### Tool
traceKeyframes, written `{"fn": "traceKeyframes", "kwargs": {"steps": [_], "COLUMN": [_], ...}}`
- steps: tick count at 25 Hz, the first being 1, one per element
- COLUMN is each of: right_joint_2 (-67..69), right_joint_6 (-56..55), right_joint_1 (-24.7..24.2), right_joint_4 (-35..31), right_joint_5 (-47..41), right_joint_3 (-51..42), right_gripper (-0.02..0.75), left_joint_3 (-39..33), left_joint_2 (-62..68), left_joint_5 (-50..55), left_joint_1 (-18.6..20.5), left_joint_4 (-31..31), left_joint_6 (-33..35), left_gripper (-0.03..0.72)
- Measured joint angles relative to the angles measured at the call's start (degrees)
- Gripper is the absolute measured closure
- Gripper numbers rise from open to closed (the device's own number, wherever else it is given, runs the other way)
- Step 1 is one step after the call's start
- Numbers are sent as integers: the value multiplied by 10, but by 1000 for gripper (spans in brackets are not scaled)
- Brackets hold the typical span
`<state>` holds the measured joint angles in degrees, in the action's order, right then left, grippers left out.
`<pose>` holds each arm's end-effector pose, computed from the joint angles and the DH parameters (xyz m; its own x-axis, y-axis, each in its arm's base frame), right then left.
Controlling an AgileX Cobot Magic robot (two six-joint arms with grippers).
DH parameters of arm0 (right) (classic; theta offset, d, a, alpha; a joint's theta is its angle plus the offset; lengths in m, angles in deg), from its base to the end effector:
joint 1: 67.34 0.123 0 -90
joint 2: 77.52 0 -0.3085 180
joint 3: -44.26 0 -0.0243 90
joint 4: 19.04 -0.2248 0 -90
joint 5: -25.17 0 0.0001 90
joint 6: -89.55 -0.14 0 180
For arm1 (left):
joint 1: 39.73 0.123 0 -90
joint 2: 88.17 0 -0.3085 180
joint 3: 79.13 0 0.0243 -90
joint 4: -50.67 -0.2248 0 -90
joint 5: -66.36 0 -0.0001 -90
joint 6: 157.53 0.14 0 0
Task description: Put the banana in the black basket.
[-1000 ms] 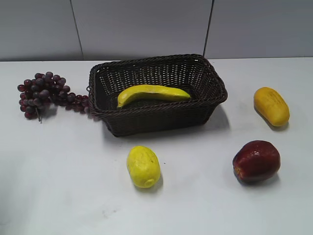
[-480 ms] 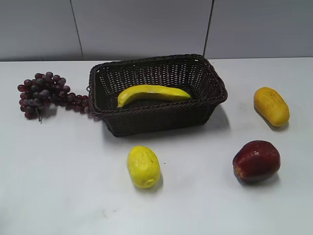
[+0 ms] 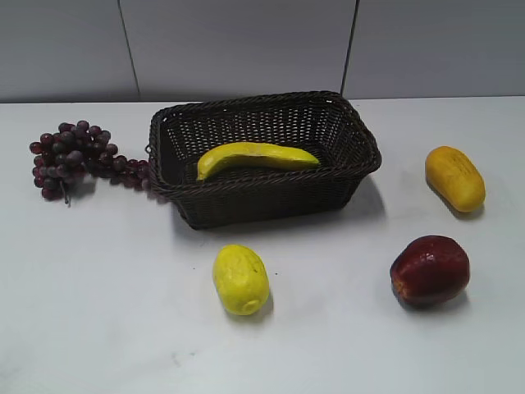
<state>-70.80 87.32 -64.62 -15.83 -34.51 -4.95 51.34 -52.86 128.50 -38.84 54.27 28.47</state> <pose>-0.0074 -0.0071 0.2447 -0.4312 -0.0099 -0.9022 0.0007 0.9999 -0.0113 0.0463 -0.0071 0.2285 -0.8344 0.0622 -0.5476 0.0778 0.9970 -0.0053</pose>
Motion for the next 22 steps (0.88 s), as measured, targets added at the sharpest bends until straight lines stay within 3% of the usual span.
{"fn": "traceKeyframes", "kwargs": {"steps": [22], "right_joint_2": [0], "right_joint_6": [0], "right_joint_1": [0], "right_joint_4": [-1], "right_joint_5": [0], "right_joint_3": [0], "right_gripper": [187], "left_joint_3": [-4], "left_joint_2": [-282], "left_joint_5": [1], "left_joint_1": [0], "left_joint_4": [-4], "left_joint_6": [0], "left_gripper": [132]}}
